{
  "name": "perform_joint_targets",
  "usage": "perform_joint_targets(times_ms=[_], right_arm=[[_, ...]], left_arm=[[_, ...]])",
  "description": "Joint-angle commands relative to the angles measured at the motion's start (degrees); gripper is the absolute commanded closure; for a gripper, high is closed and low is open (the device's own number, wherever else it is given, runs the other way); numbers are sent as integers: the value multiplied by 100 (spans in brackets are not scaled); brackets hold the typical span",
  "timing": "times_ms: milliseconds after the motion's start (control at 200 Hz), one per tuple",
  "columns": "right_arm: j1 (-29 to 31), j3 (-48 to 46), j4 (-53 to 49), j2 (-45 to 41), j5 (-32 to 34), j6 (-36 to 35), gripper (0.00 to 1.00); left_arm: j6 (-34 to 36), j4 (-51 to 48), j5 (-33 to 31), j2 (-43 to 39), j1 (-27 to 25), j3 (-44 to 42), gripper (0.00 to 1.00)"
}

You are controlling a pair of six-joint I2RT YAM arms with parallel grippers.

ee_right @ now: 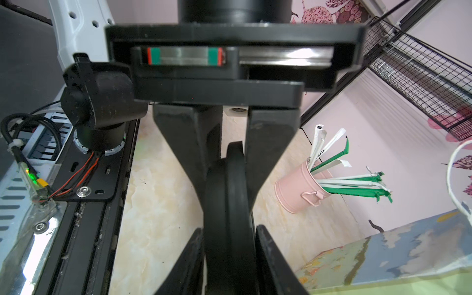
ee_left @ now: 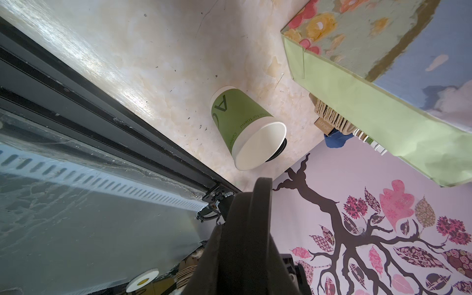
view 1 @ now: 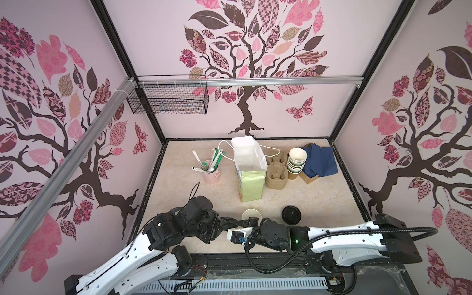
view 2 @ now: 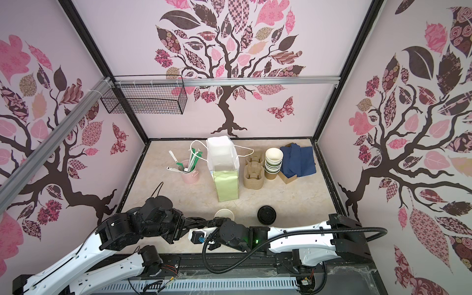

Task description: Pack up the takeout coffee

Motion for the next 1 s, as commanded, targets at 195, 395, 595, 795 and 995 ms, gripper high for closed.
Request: perform_joint_targets(times_ms=[195,395,595,795,995], right_arm=[[45,227,48,168,148,144,76],[44,133,-33,-47,90,751,87],[45,-127,-617,-834,12,2683,96],[-72,-441,-1599,-2234,-290,4963,100],[-1777,-432,-2447,-3332,-2220,6798,100]], left_arm=[[-76,91,64,47,32,-43,78],[32,259,-261,-13,24,-10,44],[1236,-602,-2308,-188,26,936,24],[5630,-333,-4084,-133,28,1956,23],[11076,1502,-2675,-362,23,1443,22]])
